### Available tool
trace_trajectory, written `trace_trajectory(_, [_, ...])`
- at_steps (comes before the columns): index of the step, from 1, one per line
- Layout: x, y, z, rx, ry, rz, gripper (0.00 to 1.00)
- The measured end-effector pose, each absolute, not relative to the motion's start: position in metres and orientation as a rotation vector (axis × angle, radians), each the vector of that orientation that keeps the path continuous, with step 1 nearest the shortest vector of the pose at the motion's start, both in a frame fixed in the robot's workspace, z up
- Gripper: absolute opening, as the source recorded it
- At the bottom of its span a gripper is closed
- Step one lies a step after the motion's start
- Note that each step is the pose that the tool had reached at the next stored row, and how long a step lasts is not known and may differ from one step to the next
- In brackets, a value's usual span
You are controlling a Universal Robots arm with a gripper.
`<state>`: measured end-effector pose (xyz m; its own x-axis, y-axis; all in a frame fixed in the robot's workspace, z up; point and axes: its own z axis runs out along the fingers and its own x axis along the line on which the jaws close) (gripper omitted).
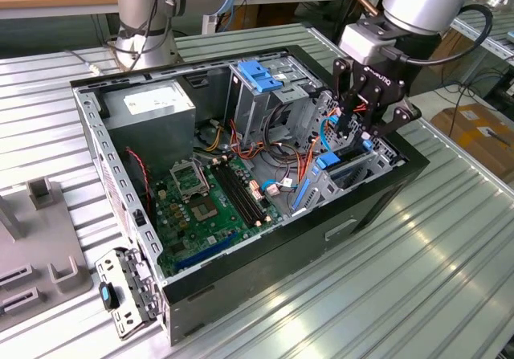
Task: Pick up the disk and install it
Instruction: 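Insert the first disk wire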
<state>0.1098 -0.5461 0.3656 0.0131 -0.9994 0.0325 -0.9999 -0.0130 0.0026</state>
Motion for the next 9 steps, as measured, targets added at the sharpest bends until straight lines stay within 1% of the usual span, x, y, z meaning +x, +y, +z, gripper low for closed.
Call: trace_trajectory(9, [0.11, -0.534, 0.366, 2.218, -2.19, 0.033, 0.42])
